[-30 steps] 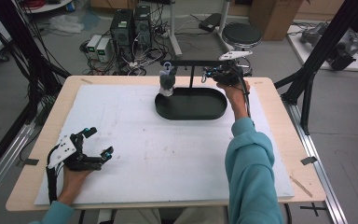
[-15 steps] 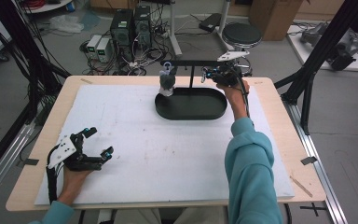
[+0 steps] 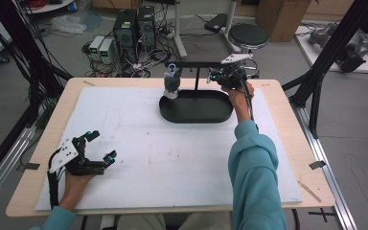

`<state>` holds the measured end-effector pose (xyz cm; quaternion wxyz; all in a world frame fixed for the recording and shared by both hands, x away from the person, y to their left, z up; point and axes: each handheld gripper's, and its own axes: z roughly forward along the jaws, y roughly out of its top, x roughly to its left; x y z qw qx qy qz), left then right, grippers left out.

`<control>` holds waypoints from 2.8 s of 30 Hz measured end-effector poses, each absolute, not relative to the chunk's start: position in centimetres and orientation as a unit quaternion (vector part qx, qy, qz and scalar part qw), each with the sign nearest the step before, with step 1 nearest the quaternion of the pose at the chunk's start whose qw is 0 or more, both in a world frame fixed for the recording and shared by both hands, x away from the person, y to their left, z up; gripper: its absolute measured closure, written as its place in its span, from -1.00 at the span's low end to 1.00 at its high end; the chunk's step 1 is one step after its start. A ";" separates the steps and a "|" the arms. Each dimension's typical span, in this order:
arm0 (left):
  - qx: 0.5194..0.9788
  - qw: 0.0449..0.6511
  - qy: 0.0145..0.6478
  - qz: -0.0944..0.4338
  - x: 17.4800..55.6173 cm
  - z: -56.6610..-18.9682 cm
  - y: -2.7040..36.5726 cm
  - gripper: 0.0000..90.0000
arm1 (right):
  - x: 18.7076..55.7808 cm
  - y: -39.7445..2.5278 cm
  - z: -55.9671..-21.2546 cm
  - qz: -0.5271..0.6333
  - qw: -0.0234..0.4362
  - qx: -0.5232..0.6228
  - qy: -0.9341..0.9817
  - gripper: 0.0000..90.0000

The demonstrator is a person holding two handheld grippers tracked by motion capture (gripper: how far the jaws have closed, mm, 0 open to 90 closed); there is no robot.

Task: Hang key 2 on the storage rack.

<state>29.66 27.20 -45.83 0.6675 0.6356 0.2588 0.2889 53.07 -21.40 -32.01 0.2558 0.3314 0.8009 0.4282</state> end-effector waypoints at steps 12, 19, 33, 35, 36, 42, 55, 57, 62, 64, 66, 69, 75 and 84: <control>0.636 0.667 0.258 0.289 29.6 -45.8 27.2 -0.96 | 53.5 -21.3 -32.8 0.418 0.244 0.338 0.807 0.66; 0.637 0.667 0.257 0.289 29.7 -45.8 27.2 -0.96 | 53.2 -21.2 -33.0 0.418 0.244 0.339 0.807 0.21; 0.636 0.667 0.259 0.290 29.7 -45.8 27.2 -0.96 | 50.6 -19.1 -31.9 0.442 0.185 0.311 0.821 -0.99; 0.638 0.665 0.258 0.290 29.6 -45.8 27.2 -0.96 | 50.0 -18.8 -31.6 0.442 0.183 0.301 0.825 -0.99; 0.638 0.665 0.257 0.291 29.6 -45.8 27.2 -0.96 | 49.7 -18.7 -31.4 0.442 0.179 0.300 0.826 -0.99; 0.637 0.666 0.259 0.291 29.6 -45.8 27.2 -0.96 | 46.7 -19.6 -31.0 0.478 0.185 0.289 0.809 -0.99; 0.634 0.666 0.263 0.291 29.6 -45.8 27.1 -0.96 | 35.0 -26.4 -35.3 0.569 0.270 0.281 0.724 -0.99; 0.634 0.666 0.263 0.292 29.7 -45.8 27.1 -0.96 | 33.6 -27.6 -36.7 0.586 0.279 0.287 0.705 -0.99; 0.635 0.664 0.265 0.294 29.6 -45.8 27.1 -0.96 | 31.4 -29.3 -40.5 0.596 0.293 0.306 0.682 -0.99; 0.635 0.663 0.265 0.294 29.6 -45.8 27.1 -0.96 | 31.0 -29.7 -41.8 0.598 0.297 0.310 0.676 -0.99; 0.635 0.663 0.266 0.295 29.6 -45.8 27.1 -0.96 | 30.7 -30.0 -42.8 0.599 0.305 0.317 0.669 -0.99; 0.635 0.662 0.266 0.295 29.6 -45.8 27.1 -0.96 | 30.3 -30.4 -43.8 0.612 0.310 0.333 0.647 -0.99; 0.637 0.660 0.264 0.298 29.5 -45.8 27.1 -0.96 | 30.4 -30.8 -44.7 0.618 0.325 0.342 0.629 -0.99; 0.639 0.659 0.262 0.299 29.4 -45.8 27.1 -0.96 | 30.8 -30.7 -45.5 0.607 0.322 0.351 0.636 -0.99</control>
